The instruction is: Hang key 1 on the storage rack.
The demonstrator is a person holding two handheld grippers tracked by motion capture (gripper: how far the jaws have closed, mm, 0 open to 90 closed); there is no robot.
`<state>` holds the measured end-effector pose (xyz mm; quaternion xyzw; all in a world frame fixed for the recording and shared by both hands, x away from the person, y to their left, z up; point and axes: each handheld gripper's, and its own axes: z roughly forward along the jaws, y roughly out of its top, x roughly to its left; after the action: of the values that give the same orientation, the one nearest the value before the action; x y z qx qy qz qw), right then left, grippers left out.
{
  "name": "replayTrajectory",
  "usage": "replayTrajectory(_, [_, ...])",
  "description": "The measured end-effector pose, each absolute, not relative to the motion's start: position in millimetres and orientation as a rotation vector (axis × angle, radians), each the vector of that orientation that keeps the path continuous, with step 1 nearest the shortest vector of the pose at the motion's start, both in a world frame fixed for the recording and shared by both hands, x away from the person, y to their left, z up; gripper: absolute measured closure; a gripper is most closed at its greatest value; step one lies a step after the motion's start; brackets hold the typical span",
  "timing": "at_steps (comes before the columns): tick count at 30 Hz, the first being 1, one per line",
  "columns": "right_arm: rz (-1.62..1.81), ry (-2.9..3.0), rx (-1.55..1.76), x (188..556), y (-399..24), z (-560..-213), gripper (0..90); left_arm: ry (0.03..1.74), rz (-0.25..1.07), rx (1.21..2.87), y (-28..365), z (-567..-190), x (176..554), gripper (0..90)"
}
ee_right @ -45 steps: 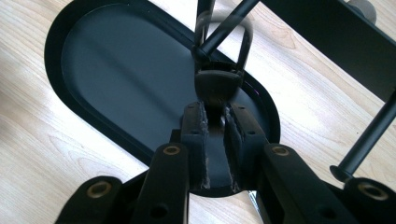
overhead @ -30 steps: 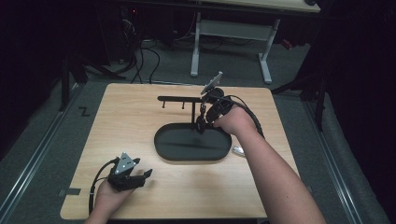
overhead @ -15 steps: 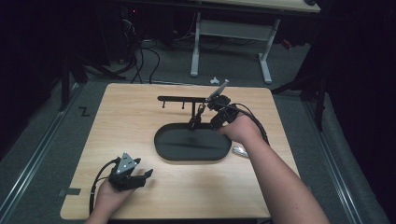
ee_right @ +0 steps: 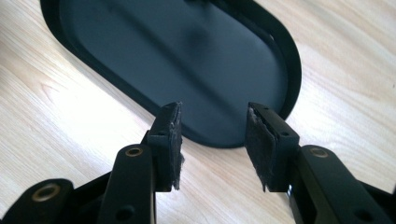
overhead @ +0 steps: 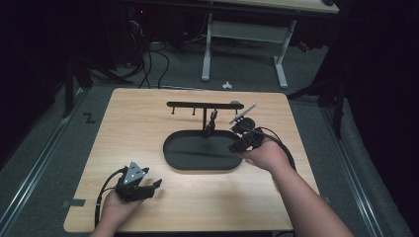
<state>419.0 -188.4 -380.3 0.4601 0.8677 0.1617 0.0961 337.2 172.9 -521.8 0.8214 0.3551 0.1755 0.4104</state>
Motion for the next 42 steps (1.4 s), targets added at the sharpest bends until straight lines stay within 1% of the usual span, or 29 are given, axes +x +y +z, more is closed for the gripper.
replayTrajectory(6, [0.518,2.556,1.388,406,-202,-391,56.2,0.895,0.445,2.064,172,-522,337,34.0])
replayTrajectory(9, [0.527,2.524,1.346,395,-210,-399,56.0,0.891,0.444,2.072,172,-522,338,34.0])
replayTrajectory(18, [0.583,2.493,1.33,373,-220,-416,54.5,0.889,0.444,2.076,172,-522,337,34.1])
replayTrajectory(22, [0.65,2.453,1.342,360,-229,-435,54.7,0.892,0.444,2.075,172,-522,337,34.1])
replayTrajectory(32, [0.739,2.351,1.4,339,-261,-467,55.7,0.894,0.454,2.079,173,-522,339,34.2])
replayTrajectory(33, [0.773,2.317,1.413,332,-266,-476,55.7,0.901,0.453,2.078,173,-523,340,34.2])
replayTrajectory(37, [0.803,2.249,1.429,321,-275,-489,55.7,0.901,0.456,2.079,173,-523,339,34.2])
replayTrajectory(39, [0.82,2.225,1.436,320,-278,-491,56.3,0.9,0.456,2.078,173,-523,339,34.3])
replayTrajectory(42, [0.829,2.167,1.458,318,-295,-494,57.2,0.894,0.453,2.08,172,-523,339,34.3])
